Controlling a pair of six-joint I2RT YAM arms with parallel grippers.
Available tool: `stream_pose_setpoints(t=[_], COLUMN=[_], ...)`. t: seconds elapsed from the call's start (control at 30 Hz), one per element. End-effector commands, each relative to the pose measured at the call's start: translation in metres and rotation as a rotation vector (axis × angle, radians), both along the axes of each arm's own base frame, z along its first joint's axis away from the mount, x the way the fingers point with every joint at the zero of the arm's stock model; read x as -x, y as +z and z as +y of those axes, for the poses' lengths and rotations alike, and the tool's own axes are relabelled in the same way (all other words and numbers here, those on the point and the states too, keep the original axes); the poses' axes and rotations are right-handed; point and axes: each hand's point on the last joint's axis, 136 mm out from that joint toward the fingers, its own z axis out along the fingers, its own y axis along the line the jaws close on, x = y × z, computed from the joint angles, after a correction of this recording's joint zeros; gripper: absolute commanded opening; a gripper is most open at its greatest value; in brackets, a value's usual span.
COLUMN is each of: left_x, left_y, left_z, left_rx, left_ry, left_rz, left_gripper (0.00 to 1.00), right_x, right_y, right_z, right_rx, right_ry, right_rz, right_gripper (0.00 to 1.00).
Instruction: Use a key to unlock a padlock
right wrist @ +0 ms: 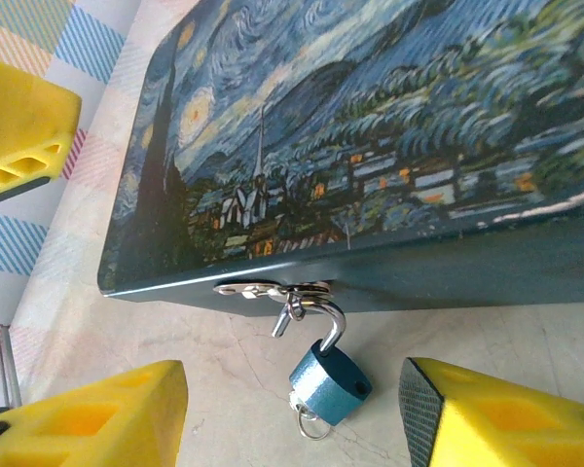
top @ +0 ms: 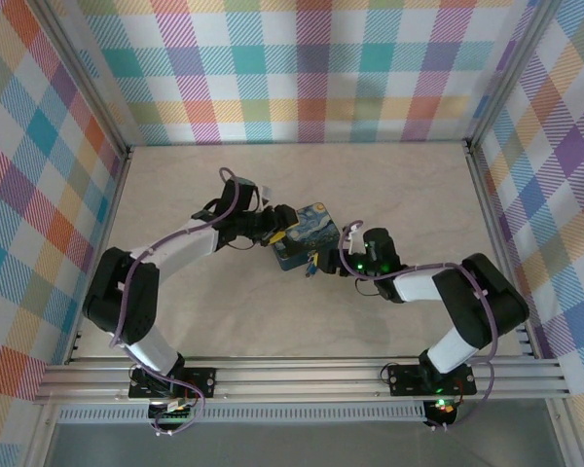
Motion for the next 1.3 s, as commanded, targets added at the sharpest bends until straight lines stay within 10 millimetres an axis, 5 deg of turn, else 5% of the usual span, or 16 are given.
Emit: stream_pose_setpoints(t=[0.0,0.6,1.27], left_x=[-0.002,-0.001,0.002], left_y=[0.001,-0.031,-0.03], left_z=[-0.015,-0.014,-0.012], left_rx=[0.016,-0.028,-0.03], left_ry=[-0.04,-0.019,-0.005], left_rz=[-0.005,0.046,0.042], left_gripper=[0.63,0.62,0.62], right_x=[-0.007,-0.013,-0.003], right_y=[0.014,0.0,-0.001], right_z=[0.014,0.039,0.039], right_rx=[-0.044,-0.111,-0.119], right_ry=[0.04,0.091,0.118], right_rz=[-0.066,-0.035,-0.043], right_gripper=[0.61,0.58,0.47])
